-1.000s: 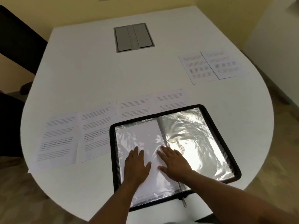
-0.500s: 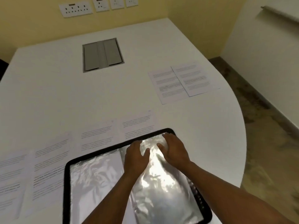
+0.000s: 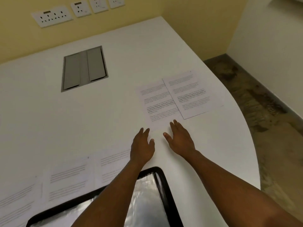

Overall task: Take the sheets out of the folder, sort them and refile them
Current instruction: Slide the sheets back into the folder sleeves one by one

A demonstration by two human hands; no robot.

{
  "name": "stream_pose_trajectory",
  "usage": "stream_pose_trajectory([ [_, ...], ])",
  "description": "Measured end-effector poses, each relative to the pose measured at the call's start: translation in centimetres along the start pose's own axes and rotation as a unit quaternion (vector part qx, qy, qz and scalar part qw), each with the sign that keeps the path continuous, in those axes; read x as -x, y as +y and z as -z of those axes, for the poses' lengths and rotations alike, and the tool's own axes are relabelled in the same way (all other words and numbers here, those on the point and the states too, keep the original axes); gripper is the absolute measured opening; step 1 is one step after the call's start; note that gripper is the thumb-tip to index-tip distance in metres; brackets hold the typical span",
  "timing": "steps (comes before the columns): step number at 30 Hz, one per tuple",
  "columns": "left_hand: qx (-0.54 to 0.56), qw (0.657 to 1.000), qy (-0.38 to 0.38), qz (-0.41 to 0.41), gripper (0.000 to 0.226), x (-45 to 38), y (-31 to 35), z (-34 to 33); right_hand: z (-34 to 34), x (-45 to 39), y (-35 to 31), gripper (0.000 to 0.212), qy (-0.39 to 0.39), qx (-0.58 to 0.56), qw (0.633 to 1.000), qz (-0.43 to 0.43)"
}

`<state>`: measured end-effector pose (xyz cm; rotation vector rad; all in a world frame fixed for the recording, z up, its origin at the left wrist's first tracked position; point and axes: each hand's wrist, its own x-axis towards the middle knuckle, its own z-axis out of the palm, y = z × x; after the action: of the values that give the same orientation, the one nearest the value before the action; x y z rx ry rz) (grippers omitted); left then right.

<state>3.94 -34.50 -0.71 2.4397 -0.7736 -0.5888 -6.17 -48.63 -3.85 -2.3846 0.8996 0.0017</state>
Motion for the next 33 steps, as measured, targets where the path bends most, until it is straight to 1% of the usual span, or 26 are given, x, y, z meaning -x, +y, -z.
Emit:
stream_pose_trajectory([
  [3,-0.039,0.999,-0.017,-0.015,0.054,-4.0,0.2,-0.8,-0.2,-3.1,0.6,0.07,0.006,0.006,1.0,-0.007],
  [7,-0.089,0.995,-0.017,-0.034,0.054,-7.9,-0.2,-2.0,-1.6,-5.5,1.0,0.066,-0.003,0.06,0.998,0.003],
  [10,-0.112,0.994,-0.011,-0.003,0.058,-9.6,-1.0,-2.3,-3.2,-5.8,0.0,0.066,0.011,0.08,0.996,0.03],
  [12,-0.104,0.994,0.022,0.038,0.058,-10.2,-1.7,-2.2,-4.0,-5.9,-1.3,0.064,0.021,0.072,0.996,0.045],
  [15,-0.097,0.985,0.12,0.08,0.055,-10.6,-2.5,-1.5,-5.4,-6.2,-3.3,0.056,0.024,0.053,0.995,0.081],
  [17,-0.089,0.973,0.17,0.129,0.058,-11.1,-2.7,-0.7,-5.8,-6.6,-4.4,0.05,0.025,0.034,0.993,0.108],
  [18,-0.084,0.967,0.181,0.161,0.062,-11.4,-2.7,-0.1,-5.9,-7.0,-4.8,0.046,0.053,0.022,0.992,0.112],
  [19,-0.074,0.961,0.181,0.193,0.066,-11.8,-2.6,0.5,-5.9,-7.6,-5.0,0.041,0.107,0.014,0.989,0.099],
  [20,-0.059,0.957,0.172,0.224,0.071,-12.3,-2.5,1.2,-5.7,-8.2,-5.0,0.039,0.167,0.008,0.984,0.062],
  [21,-0.045,0.954,0.155,0.252,0.076,-12.9,-2.4,1.9,-5.1,-9.0,-4.9,0.041,0.213,0.001,0.977,0.007],
  [22,-0.032,0.951,0.134,0.277,0.08,-13.5,-2.2,2.5,-4.3,-9.7,-4.9,0.047,0.225,-0.009,0.973,-0.051],
  [23,-0.023,0.948,0.113,0.298,0.083,-14.2,-2.2,3.0,-3.4,-10.4,-4.8,0.054,0.208,-0.015,0.973,-0.097],
  [24,-0.017,0.945,0.094,0.314,0.086,-14.9,-2.2,3.5,-2.8,-11.2,-4.8,0.06,0.171,-0.014,0.977,-0.129],
  [25,-0.012,0.942,0.082,0.326,0.089,-15.6,-2.4,3.7,-2.2,-12.0,-4.8,0.064,0.142,-0.006,0.979,-0.145],
  [27,0.011,0.936,0.076,0.344,0.095,-16.7,-2.5,3.9,-1.6,-13.3,-5.0,0.064,0.104,0.003,0.982,-0.156],
  [29,0.045,0.93,0.086,0.354,0.098,-17.2,-2.4,4.0,-1.3,-14.3,-5.0,0.054,0.08,-0.016,0.984,-0.161],
  [30,0.068,0.928,0.092,0.355,0.096,-17.4,-2.4,4.0,-1.2,-14.7,-4.8,0.044,0.078,-0.046,0.982,-0.163],
  [32,0.129,0.922,0.106,0.35,0.087,-17.5,-2.6,3.8,-0.7,-15.0,-4.2,0.026,0.09,-0.116,0.976,-0.162],
  [33,0.16,0.92,0.12,0.338,0.077,-17.5,-3.0,3.7,-0.4,-14.9,-3.9,0.023,0.092,-0.135,0.974,-0.157],
])
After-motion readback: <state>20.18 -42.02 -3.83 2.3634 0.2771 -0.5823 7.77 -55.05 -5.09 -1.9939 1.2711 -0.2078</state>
